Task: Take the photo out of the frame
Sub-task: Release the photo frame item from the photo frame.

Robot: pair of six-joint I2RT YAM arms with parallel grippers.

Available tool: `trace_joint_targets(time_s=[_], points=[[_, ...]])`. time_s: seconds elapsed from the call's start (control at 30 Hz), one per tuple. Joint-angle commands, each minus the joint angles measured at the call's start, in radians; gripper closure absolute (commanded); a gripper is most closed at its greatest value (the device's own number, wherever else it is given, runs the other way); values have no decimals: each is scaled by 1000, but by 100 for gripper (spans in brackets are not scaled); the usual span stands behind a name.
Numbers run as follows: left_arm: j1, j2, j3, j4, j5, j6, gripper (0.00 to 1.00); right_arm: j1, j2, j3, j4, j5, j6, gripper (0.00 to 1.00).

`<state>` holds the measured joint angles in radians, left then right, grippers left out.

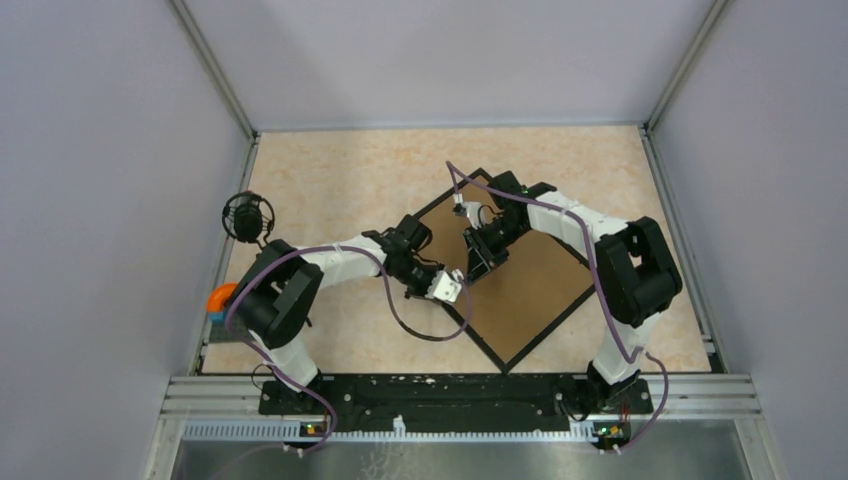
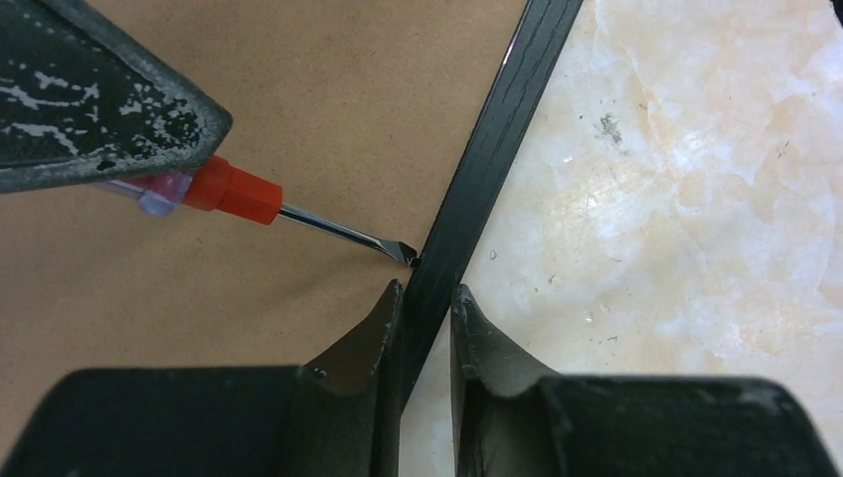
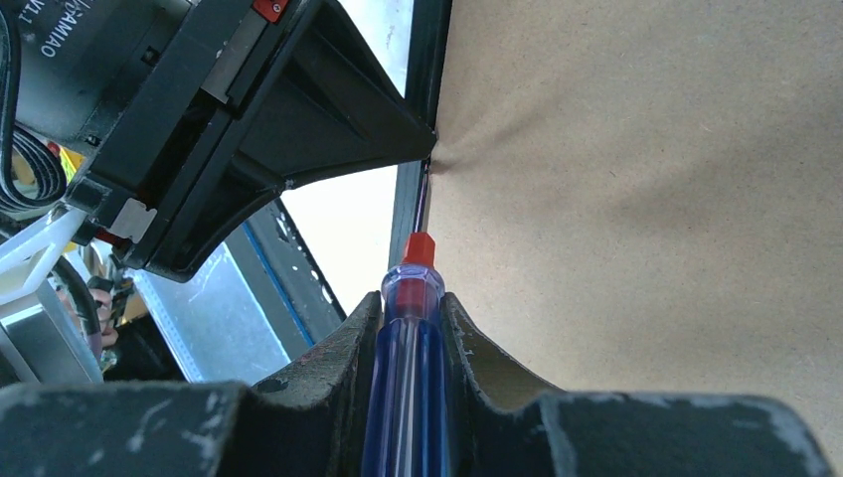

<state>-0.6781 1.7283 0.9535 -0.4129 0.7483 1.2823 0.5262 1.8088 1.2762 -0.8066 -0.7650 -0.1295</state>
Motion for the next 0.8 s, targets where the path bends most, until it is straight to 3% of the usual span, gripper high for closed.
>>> trace_joint_targets(time_s=[0.0,0.57,0.77], points=[[-9,98,22,235,-174,-110,93,141,-1,-30,-2,-336,41,100],[-10,93,23,331,-243,-259,100,224,-81,-67,130,-209,189,100],[-10,32,24,158,-199,-122,73,158,-36,-96,122,-188,170,100]])
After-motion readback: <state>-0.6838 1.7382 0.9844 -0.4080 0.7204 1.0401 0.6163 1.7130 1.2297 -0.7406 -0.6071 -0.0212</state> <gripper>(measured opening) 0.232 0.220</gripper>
